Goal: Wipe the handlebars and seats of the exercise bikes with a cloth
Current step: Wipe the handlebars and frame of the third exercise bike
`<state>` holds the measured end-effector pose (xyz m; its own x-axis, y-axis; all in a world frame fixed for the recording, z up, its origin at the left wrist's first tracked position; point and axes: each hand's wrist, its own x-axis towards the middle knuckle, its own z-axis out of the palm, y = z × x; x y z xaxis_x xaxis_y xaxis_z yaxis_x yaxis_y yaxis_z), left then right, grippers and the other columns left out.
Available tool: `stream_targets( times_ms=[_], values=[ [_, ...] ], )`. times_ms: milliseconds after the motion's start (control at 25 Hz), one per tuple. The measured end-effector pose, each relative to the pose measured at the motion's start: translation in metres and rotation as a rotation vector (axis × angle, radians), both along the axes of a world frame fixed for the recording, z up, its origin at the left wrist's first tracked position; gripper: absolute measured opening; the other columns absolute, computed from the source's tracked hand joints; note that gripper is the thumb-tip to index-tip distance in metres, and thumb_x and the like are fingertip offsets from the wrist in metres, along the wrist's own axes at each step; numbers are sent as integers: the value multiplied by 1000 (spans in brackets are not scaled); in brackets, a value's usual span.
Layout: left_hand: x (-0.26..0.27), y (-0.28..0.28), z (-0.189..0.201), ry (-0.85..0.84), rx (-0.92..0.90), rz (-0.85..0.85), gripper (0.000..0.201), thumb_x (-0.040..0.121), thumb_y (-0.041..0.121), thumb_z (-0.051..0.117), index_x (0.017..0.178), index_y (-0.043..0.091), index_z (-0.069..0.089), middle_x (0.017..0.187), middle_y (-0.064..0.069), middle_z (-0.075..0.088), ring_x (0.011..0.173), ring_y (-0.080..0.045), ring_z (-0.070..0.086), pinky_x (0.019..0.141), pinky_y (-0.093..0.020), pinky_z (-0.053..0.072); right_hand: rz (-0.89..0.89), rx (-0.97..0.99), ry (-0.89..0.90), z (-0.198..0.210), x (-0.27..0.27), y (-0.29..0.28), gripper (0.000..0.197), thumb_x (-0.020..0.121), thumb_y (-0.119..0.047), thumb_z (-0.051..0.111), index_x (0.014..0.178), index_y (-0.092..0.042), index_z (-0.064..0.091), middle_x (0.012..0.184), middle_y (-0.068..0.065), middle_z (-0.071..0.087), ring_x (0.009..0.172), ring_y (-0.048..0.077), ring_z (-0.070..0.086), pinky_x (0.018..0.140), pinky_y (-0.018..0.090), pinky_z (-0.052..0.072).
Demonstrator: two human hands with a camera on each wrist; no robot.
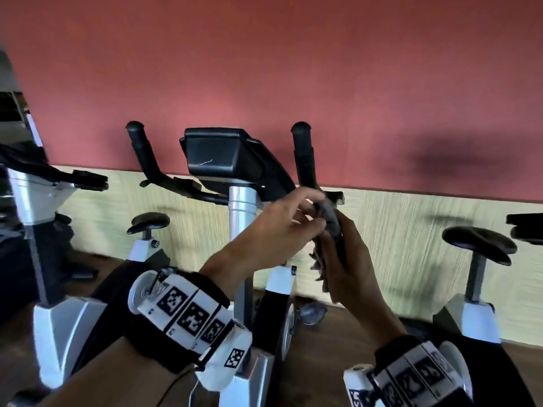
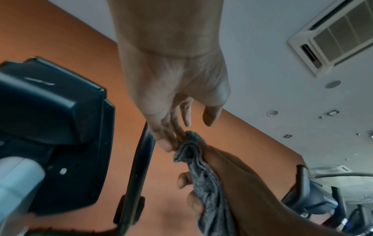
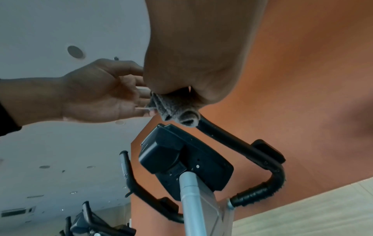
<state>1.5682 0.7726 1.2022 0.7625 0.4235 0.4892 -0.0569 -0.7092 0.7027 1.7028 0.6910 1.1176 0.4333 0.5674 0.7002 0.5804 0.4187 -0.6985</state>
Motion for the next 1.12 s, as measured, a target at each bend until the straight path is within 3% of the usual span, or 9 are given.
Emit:
stream_targets(
  times_ms=[160,280,360,440,600,720,880,1000,1120],
  values=[
    [36,46,58,-223,191,215,21,95,8,62,113,19,61,104,0,62,87,-11,60,76,-15,43,-66,141,22,54,57,47,40,105,-39,38,145,-36,35,101,7,65,68,22,59,62,35,52],
    [64,72,96,-278,292,353,14,97,9,57,104,20,57,104,-2,61,89,-12,58,80,-21,45,-21,91,-90,89,79,99,49,105,-48,32,151,-36,21,120,17,61,85,19,55,80,47,54],
    [84,80,111,-163,282,383,6,104,21,51,106,18,57,107,-1,60,96,-15,58,87,-27,45,60,99,-145,101,71,128,47,105,-47,31,148,-28,30,117,11,59,94,20,55,83,40,49],
    [99,85,117,18,203,354,34,108,44,38,112,18,59,110,2,62,102,-15,60,94,-31,44,35,180,-161,102,62,144,40,106,-41,31,136,-16,41,113,7,57,97,18,55,84,31,45],
    [110,104,113,63,96,289,60,94,74,22,110,38,67,123,13,69,125,-10,58,118,-44,33,-23,157,-161,56,79,143,30,105,-41,26,113,-20,45,87,-3,51,76,14,51,70,28,39],
    [109,110,112,72,86,257,70,90,79,23,129,38,64,136,16,63,137,-6,49,124,-40,25,-19,165,-164,55,86,148,38,104,-43,25,118,-18,50,84,-12,50,74,7,50,72,29,39],
    [107,110,117,101,74,221,58,102,67,24,131,34,63,139,14,62,134,-4,51,121,-35,30,-62,353,-217,97,73,163,46,107,-31,28,133,-2,54,103,4,64,91,13,59,79,25,45],
    [107,110,115,112,128,253,63,103,66,24,142,30,58,152,13,51,145,-4,38,123,-30,20,-86,259,-165,65,79,155,48,105,-31,26,136,-4,52,82,-8,59,72,-2,57,65,13,41],
    [108,110,113,116,131,244,66,102,67,26,149,27,51,156,12,46,147,-4,34,124,-29,17,-86,241,-199,59,80,153,55,103,-37,23,140,-4,48,99,2,67,91,5,64,77,25,49]
  ],
)
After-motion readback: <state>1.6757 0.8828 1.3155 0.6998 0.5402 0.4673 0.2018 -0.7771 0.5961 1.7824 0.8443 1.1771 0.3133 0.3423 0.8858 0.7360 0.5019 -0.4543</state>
